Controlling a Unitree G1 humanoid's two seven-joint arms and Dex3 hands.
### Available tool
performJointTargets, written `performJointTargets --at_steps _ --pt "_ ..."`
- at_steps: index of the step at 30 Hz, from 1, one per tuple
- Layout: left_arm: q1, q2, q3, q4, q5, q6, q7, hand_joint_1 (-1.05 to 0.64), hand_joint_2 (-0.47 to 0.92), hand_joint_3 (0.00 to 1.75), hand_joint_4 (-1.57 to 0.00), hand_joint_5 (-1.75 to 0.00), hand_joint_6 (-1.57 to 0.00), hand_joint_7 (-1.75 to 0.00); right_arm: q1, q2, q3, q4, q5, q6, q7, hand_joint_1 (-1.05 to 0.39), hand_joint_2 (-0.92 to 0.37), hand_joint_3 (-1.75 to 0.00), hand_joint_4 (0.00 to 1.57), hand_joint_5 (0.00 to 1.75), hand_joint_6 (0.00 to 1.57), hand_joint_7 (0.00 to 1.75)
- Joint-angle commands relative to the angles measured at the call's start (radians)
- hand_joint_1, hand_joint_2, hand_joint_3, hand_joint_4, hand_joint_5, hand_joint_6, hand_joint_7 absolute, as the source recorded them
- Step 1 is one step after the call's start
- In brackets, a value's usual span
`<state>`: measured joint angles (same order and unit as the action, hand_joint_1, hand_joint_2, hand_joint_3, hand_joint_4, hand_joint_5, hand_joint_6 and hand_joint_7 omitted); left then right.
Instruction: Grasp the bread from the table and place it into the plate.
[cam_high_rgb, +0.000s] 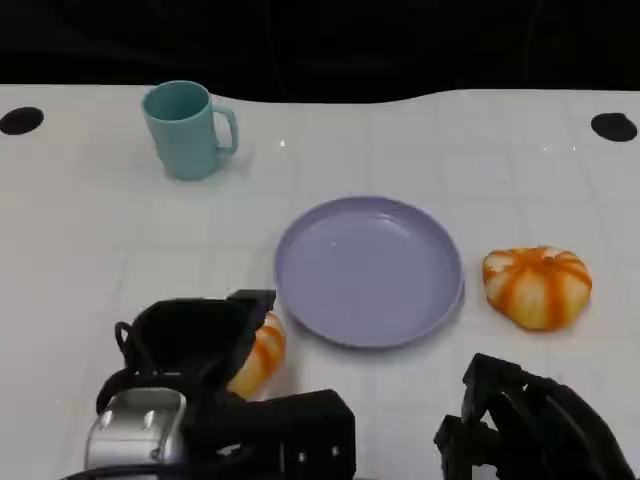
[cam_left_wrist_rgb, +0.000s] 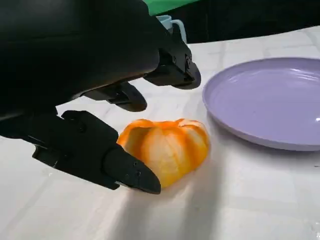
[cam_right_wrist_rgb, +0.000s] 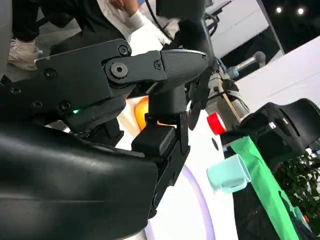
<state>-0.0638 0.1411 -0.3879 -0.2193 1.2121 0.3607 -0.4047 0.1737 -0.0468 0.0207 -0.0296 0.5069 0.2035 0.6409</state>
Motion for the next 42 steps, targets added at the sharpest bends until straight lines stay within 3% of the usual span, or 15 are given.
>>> performJointTargets --at_steps 1,13,17,21,23,25,27,31,38,42 --pt "-0.033 0.000 -0.016 0.085 -0.004 0.026 0.036 -0.31 0.71 0.00 -0.41 -0.20 -0.31 0.00 0.005 -0.014 -0.012 -0.007 0.004 -0.010 0.006 -0.72 -0.92 -0.25 0.90 1.61 0.80 1.39" --pt "-0.105 0.008 -0.063 0.296 -0.010 0.045 0.200 -0.40 0.74 0.00 -0.39 -0.18 -0.31 0.00 0.010 -0.016 -0.010 -0.016 -0.001 -0.005 -0.005 -0.73 -0.92 -0.25 0.90 1.61 0.80 1.40" --pt "-0.128 0.006 -0.067 0.368 -0.036 0.037 0.267 -0.38 0.77 0.01 -0.45 -0.20 -0.34 -0.02 0.009 -0.014 -0.009 -0.014 0.000 -0.007 -0.001 -0.73 -0.92 -0.25 0.90 1.62 0.80 1.41" --pt "-0.150 0.021 -0.079 0.445 -0.066 0.009 0.338 -0.37 0.80 0.02 -0.60 -0.28 -0.44 -0.04 0.010 -0.013 -0.010 -0.013 0.002 -0.008 0.000 -0.73 -0.92 -0.25 0.90 1.61 0.79 1.41" --pt "-0.160 0.023 -0.085 0.481 -0.079 0.000 0.376 -0.35 0.85 0.01 -0.57 -0.92 -0.60 -0.02 0.011 -0.012 -0.010 -0.018 0.004 -0.005 -0.002 -0.73 -0.92 -0.25 0.90 1.62 0.79 1.41" --pt "-0.169 0.031 -0.097 0.519 -0.086 -0.014 0.418 -0.33 0.88 0.01 -0.61 -1.28 -0.74 -0.04 0.011 -0.013 -0.010 -0.017 0.004 -0.008 0.000 -0.73 -0.92 -0.25 0.90 1.62 0.79 1.41" --pt "-0.178 0.045 -0.114 0.557 -0.085 -0.032 0.456 -0.31 0.89 0.01 -0.70 -1.47 -0.87 -0.05 0.010 -0.014 -0.010 -0.016 0.004 -0.008 0.001 -0.73 -0.92 -0.25 0.90 1.61 0.79 1.41" --pt "-0.196 0.060 -0.134 0.623 -0.099 -0.064 0.512 -0.32 0.92 0.06 -0.79 -1.64 -1.12 -0.12 0.009 -0.015 -0.012 -0.013 0.005 -0.009 0.004 -0.73 -0.92 -0.24 0.90 1.61 0.79 1.41" --pt "-0.219 0.078 -0.175 0.730 -0.101 -0.093 0.642 -0.34 0.92 0.34 -0.77 -1.70 -1.17 -0.10 0.011 -0.015 -0.013 -0.019 0.008 -0.001 -0.001 -0.73 -0.92 -0.24 0.90 1.60 0.79 1.40" --pt "-0.232 0.081 -0.163 0.826 -0.157 -0.193 0.829 -0.32 0.92 0.32 -0.79 -1.74 -1.24 -0.14 0.012 -0.014 -0.014 -0.019 0.010 0.000 0.000 -0.73 -0.92 -0.24 0.90 1.61 0.78 1.40"
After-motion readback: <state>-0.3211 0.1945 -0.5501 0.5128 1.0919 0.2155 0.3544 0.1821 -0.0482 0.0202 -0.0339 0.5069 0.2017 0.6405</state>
